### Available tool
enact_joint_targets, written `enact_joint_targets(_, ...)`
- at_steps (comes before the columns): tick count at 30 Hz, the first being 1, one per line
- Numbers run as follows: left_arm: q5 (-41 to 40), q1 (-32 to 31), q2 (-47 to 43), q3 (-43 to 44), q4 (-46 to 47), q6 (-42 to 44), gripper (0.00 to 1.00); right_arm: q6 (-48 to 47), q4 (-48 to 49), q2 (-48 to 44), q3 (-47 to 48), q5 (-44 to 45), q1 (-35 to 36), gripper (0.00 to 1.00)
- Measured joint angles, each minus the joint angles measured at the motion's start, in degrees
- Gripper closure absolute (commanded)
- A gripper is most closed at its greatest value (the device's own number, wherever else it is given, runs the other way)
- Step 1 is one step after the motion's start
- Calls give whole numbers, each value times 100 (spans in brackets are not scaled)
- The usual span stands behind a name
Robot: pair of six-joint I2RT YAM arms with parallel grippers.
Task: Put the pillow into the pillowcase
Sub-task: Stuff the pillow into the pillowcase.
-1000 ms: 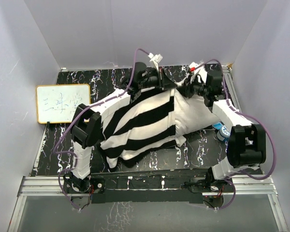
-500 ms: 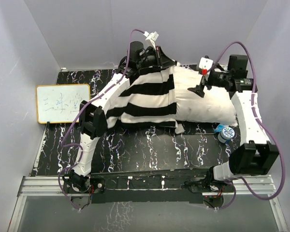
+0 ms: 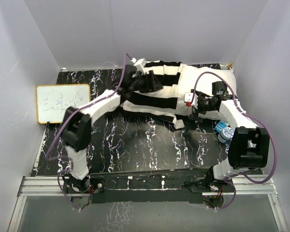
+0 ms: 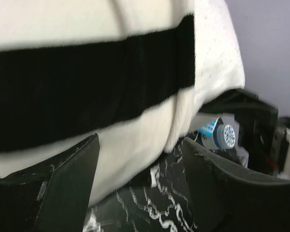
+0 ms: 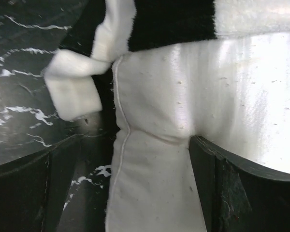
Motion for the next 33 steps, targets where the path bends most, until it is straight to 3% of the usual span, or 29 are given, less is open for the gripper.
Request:
enact_joint_targets(5, -822, -341, -2173, -2586, 732, -103, 30, 118, 957, 15, -334, 337, 28, 12)
enact_joint_targets(8, -1327, -1032, -2612, -3523, 1515, -356, 27, 363, 1576, 68, -546, 483, 87, 22)
enact_joint_targets(12, -1934, -1825, -1853, -4369, 2573, -1097, 15, 776, 2238, 142, -723, 632, 188, 36)
enact_joint_targets(18, -2697, -2000, -533, -4369, 3440, -2020, 6, 1257, 2863, 155, -857, 767, 278, 63)
enact_joint_targets(24, -3314, -2006, 7, -4256, 4356, -2603, 7, 1687, 3036, 229, -866, 767, 286, 79)
enact_joint_targets(28, -3532, -2006, 490, -3751, 4553, -2966, 19, 1888, 3075, 275, -866, 732, 289, 85)
enact_joint_targets(29, -3567, -2006, 592, -3648, 4592, -3038, 29, 1930, 3086, 280, -866, 723, 289, 88)
enact_joint_targets(30, -3604, -2006, 702, -3526, 4610, -3099, 55, 1991, 3093, 295, -861, 704, 289, 91)
enact_joint_targets(32, -3668, -2004, 933, -3289, 4662, -3195, 97, 2131, 3075, 365, -813, 645, 289, 92)
enact_joint_targets(33, -3681, -1993, 1058, -3198, 4708, -3213, 100, 2212, 3049, 426, -752, 610, 302, 92)
